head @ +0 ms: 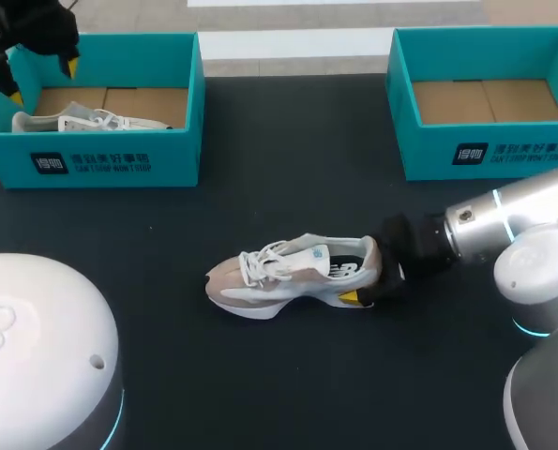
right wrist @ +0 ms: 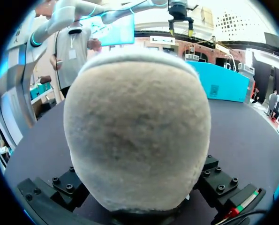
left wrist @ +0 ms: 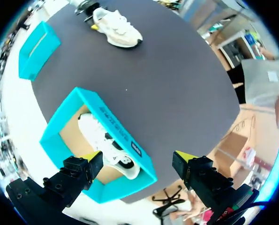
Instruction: Take the shoe out of the shoebox, open the shoe tongue, remove and reinsert the insole, then place the shoe into the shoebox
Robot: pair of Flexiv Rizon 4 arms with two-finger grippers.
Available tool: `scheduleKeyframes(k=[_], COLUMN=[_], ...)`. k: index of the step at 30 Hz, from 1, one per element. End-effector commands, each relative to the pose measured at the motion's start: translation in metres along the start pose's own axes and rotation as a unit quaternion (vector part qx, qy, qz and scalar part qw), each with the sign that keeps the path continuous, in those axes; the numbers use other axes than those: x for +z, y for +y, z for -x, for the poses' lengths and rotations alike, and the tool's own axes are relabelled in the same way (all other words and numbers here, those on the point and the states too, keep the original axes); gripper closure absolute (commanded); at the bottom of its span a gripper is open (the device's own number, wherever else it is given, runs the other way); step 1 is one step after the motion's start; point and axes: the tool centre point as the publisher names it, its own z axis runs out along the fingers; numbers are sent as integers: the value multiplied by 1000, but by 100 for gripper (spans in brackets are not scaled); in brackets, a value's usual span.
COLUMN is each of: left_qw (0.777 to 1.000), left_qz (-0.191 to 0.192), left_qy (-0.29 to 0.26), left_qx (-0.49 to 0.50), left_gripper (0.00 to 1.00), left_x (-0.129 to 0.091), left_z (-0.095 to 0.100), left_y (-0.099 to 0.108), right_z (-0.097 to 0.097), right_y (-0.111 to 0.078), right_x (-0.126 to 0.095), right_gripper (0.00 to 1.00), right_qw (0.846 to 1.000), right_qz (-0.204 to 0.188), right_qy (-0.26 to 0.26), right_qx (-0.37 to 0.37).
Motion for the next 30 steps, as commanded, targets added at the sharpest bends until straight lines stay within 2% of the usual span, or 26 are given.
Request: scheduleKeyframes(k=[1, 4, 6, 7, 9, 11, 12, 15, 16, 17, 18, 30], left_qw=[992, 992, 964, 939, 896, 835, 822, 755, 726, 685, 657, 657], left_qz=[42, 42, 36, 37, -10, -23, -57, -58, -44, -53, -46, -46], left_qy=[-5, -5, -11, -18, -4, -53, -64, -61, -63, -57, -49, -49], left_qx=[-117, -117, -263, -341, -443, -547, -563, -650, -683, -725, -751, -751], left_gripper=[0, 0, 0, 0, 0, 0, 0, 0, 0, 0, 0, 0], left_x=[1, 1, -3, -6, -13, -17, -22, -24, -23, -22, -21, -21], left_z=[-4, -4, 3, 7, 9, 12, 9, 14, 17, 18, 19, 19], left_y=[-5, -5, -16, -20, -23, -28, -31, -45, -49, -54, -57, -57], right_z=[3, 3, 3, 3, 3, 3, 3, 3, 3, 3, 3, 3], right_y=[-1, -1, -1, -1, -1, -1, -1, -1, -1, -1, -1, -1], right_x=[5, 5, 5, 5, 5, 5, 5, 5, 5, 5, 5, 5], right_gripper=[100, 100, 100, 100, 100, 100, 100, 100, 100, 100, 100, 100], right_qw=[1000, 1000, 1000, 1000, 1000, 1000, 1000, 1000, 1000, 1000, 1000, 1000], right_qz=[-2, -2, -2, -2, -2, -2, -2, -2, -2, -2, -2, -2], right_qy=[0, 0, 0, 0, 0, 0, 0, 0, 0, 0, 0, 0], right_qx=[1, 1, 1, 1, 1, 1, 1, 1, 1, 1, 1, 1])
